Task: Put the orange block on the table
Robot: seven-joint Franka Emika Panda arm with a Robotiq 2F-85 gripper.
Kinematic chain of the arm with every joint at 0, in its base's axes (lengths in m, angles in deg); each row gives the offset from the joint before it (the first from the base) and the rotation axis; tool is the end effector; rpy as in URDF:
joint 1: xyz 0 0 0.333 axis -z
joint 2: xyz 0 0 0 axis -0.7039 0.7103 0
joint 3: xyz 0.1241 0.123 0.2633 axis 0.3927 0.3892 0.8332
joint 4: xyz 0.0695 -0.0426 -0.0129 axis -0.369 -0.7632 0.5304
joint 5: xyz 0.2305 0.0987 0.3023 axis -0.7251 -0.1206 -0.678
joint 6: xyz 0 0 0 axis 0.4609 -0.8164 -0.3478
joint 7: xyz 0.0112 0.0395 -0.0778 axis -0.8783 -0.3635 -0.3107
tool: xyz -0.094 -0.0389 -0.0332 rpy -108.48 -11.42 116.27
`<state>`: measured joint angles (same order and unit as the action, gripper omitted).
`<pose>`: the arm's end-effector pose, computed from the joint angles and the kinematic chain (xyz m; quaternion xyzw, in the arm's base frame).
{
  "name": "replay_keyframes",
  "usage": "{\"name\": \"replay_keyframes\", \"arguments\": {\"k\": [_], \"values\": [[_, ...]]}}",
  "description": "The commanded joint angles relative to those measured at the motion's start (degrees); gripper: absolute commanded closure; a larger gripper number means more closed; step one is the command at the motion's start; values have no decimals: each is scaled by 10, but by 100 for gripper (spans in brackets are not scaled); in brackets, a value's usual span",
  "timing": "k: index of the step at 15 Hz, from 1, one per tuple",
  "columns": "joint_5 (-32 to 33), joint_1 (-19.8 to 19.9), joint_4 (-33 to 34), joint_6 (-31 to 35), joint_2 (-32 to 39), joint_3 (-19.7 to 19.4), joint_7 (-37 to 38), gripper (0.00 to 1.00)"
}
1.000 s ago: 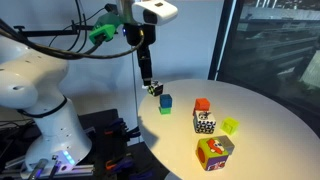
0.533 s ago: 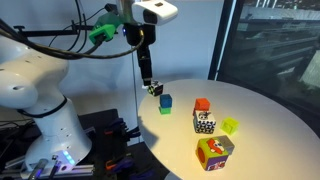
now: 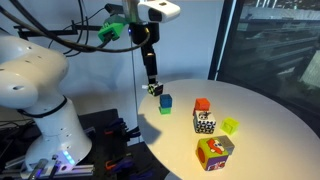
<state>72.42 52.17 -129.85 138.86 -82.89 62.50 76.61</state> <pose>0.2897 -0.0940 0.4668 -0.9900 0.1021 -0.0532 0.0820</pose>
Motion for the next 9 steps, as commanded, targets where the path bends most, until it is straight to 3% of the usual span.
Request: {"name": "replay_keyframes", "arguments": {"k": [1,9], "values": [[-3,2,28,25,43,31,33,0],[11,2,102,34,160,89,108,0]]}}
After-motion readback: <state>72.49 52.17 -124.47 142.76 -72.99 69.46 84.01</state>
